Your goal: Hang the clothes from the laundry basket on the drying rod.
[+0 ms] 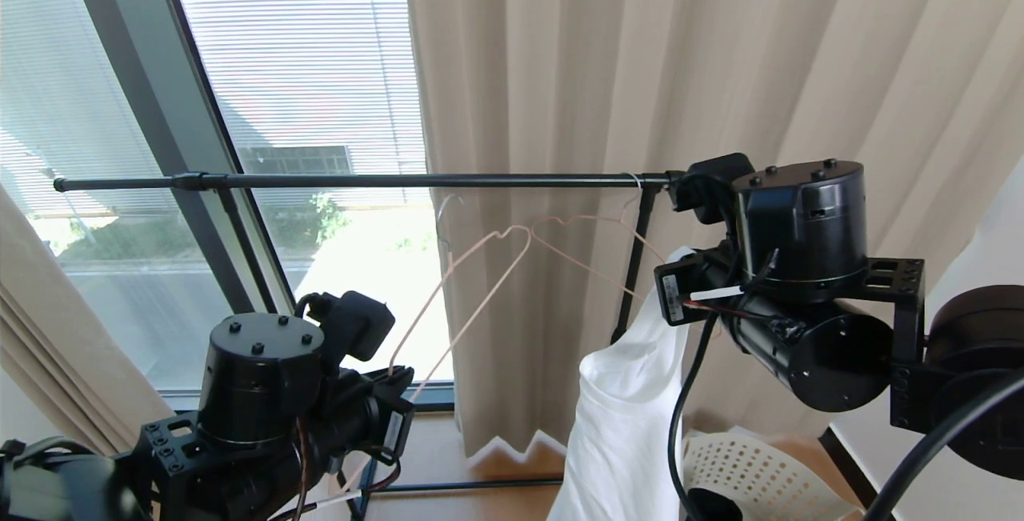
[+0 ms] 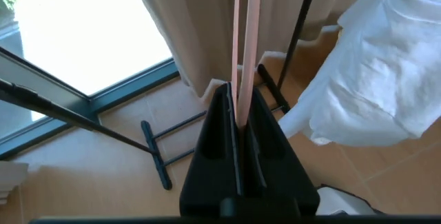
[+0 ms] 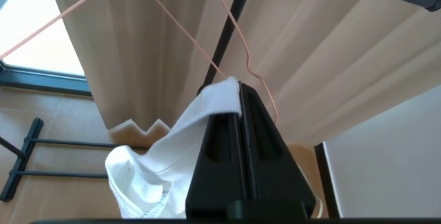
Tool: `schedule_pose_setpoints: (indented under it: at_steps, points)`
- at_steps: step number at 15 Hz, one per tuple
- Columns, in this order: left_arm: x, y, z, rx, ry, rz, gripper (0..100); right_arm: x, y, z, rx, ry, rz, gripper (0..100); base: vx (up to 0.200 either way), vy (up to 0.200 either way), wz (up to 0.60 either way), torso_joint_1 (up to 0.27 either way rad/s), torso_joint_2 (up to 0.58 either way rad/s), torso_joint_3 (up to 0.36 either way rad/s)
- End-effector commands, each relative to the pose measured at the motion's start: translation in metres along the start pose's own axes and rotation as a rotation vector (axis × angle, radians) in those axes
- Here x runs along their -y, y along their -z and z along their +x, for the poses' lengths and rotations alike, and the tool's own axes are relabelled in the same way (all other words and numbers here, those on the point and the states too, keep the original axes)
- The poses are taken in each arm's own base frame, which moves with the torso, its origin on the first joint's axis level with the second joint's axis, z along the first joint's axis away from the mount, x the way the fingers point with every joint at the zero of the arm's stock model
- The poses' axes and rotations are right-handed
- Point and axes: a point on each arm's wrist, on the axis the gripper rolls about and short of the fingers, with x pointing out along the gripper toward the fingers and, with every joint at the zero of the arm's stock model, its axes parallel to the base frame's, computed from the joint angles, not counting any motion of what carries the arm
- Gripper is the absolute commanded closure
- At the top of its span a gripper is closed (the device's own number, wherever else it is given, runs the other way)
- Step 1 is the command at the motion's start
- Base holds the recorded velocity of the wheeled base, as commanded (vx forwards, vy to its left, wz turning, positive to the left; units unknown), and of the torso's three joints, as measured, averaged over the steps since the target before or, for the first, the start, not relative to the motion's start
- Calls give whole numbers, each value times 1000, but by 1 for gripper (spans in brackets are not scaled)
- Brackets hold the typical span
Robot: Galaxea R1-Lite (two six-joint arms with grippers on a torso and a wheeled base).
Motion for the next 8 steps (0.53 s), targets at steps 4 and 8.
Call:
schedule_pose_setpoints:
  at_steps: [4, 8]
  points:
    - [2, 22, -10, -13, 114, 51, 100, -14, 10, 4, -22, 16, -37, 100, 0, 0, 0, 0, 0, 0]
    - [1, 28, -15, 58, 207, 71, 100, -12, 7, 6, -18, 23, -31, 100, 0, 0, 0, 0, 0, 0]
